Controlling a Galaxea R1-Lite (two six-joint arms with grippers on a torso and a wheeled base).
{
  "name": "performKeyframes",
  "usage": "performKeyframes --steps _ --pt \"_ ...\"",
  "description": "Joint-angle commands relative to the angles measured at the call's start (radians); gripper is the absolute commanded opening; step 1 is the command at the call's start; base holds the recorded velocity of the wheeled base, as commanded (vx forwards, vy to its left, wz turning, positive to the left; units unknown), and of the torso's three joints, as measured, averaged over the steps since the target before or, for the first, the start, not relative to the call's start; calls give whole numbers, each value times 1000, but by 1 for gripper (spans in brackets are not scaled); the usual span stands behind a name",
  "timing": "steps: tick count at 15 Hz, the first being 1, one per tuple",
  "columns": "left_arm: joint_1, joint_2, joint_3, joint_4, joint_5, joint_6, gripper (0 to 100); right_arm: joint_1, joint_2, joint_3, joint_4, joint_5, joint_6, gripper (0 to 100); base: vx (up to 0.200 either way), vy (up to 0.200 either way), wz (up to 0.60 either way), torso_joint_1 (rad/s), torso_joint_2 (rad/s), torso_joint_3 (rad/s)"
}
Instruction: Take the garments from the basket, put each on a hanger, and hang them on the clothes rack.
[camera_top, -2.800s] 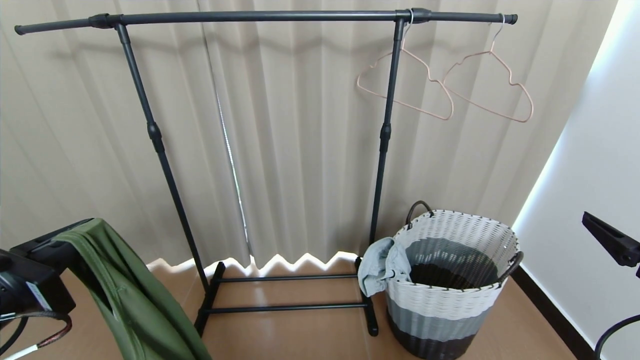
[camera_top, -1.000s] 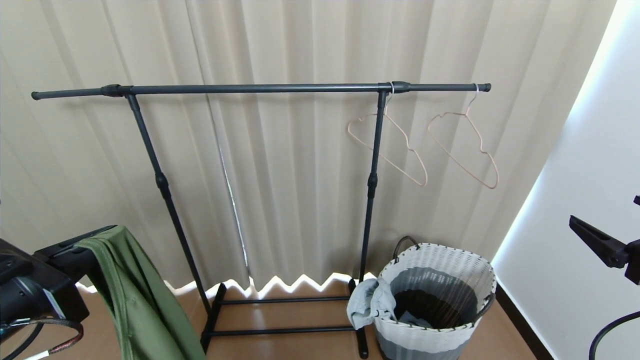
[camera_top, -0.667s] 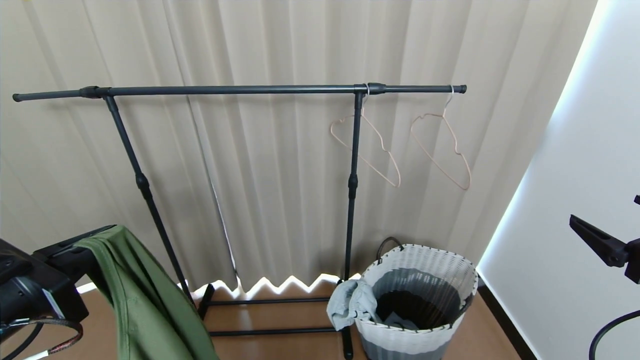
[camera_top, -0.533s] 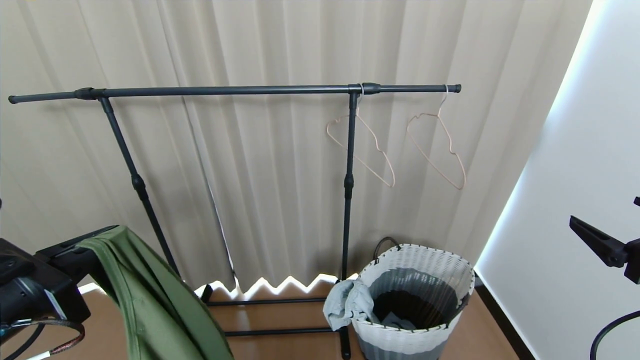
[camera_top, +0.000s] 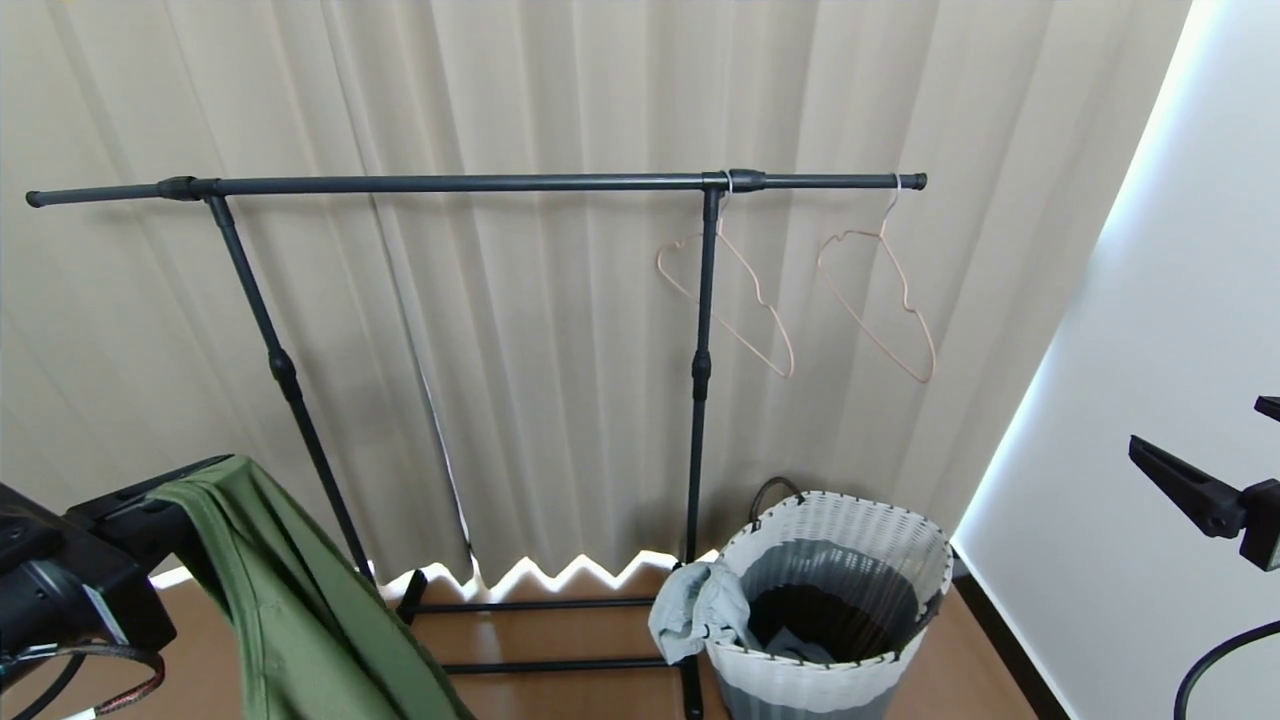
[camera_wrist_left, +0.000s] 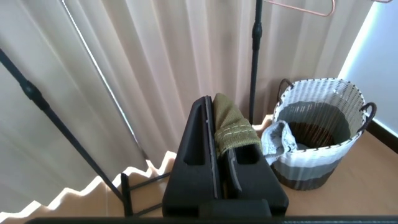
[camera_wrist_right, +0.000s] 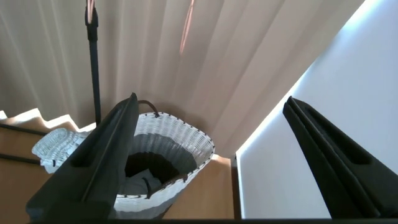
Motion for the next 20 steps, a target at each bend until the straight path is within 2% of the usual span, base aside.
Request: performKeyframes --steps 1,6,11,14,17,20 --pt "-1 3 1 1 0 -1 0 0 1 -3 4 1 0 100 200 0 0 -27 -7 7" --pt "0 4 1 2 0 -1 0 3 -6 -57 141 17 1 100 200 0 0 10 1 0" --pt "-1 15 10 2 0 3 0 34 1 -66 162 16 0 100 200 0 0 2 0 5" --pt "-3 29 21 1 0 6 0 34 8 -113 256 16 1 100 0 0 0 0 0 0" --pt "-47 33 45 1 -4 4 0 35 37 -261 448 14 3 100 0 0 0 0 0 0" --pt "-69 53 30 1 -6 7 0 106 156 -426 575 2 4 100 0 0 0 0 0 0"
